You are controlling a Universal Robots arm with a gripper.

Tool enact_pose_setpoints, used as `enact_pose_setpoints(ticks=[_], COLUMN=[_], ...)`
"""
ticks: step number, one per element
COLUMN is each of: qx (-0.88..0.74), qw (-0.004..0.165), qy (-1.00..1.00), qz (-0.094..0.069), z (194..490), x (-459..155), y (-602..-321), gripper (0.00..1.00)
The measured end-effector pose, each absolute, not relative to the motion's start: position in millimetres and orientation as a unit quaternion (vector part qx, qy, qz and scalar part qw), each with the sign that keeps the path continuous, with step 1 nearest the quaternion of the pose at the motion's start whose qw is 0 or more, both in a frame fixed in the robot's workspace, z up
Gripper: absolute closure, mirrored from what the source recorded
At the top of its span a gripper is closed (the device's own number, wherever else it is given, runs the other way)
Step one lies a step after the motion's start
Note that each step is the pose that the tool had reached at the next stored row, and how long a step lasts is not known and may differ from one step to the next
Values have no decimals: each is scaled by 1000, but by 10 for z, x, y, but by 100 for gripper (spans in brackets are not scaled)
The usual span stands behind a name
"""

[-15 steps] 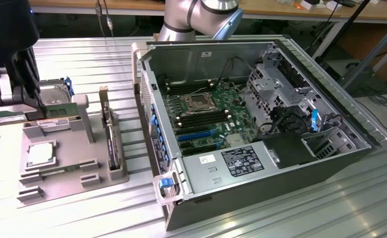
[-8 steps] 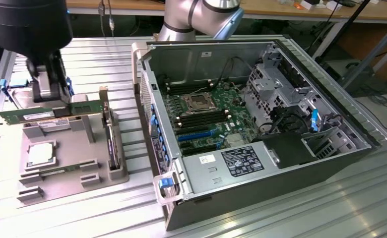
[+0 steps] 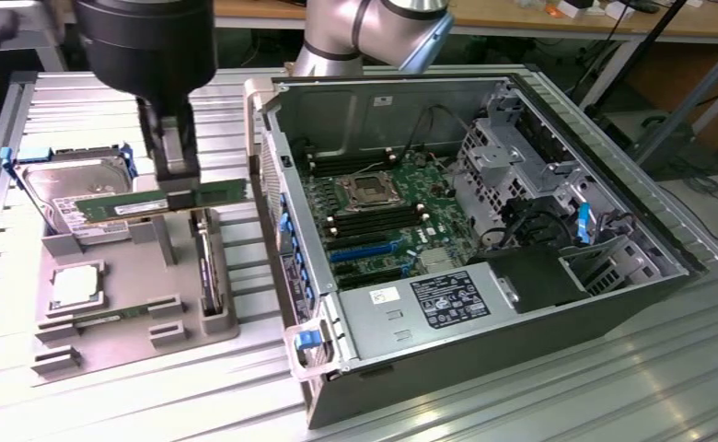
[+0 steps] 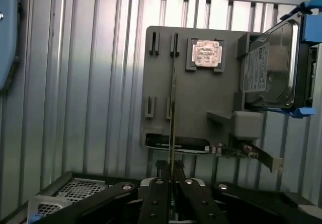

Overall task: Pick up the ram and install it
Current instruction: 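Pick up the ram and move it above insertion slot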

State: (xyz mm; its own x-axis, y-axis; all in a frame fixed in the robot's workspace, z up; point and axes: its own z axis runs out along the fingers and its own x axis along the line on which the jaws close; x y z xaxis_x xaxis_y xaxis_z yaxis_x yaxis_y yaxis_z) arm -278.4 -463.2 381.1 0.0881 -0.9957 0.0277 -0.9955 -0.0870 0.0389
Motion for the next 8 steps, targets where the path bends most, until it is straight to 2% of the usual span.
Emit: enact_pose_setpoints(ticks=[8], qx=[739], qw=[24], qy=[-674], qz=[-3], z=[3811], x=[-2267], y=[-4632], gripper=[86])
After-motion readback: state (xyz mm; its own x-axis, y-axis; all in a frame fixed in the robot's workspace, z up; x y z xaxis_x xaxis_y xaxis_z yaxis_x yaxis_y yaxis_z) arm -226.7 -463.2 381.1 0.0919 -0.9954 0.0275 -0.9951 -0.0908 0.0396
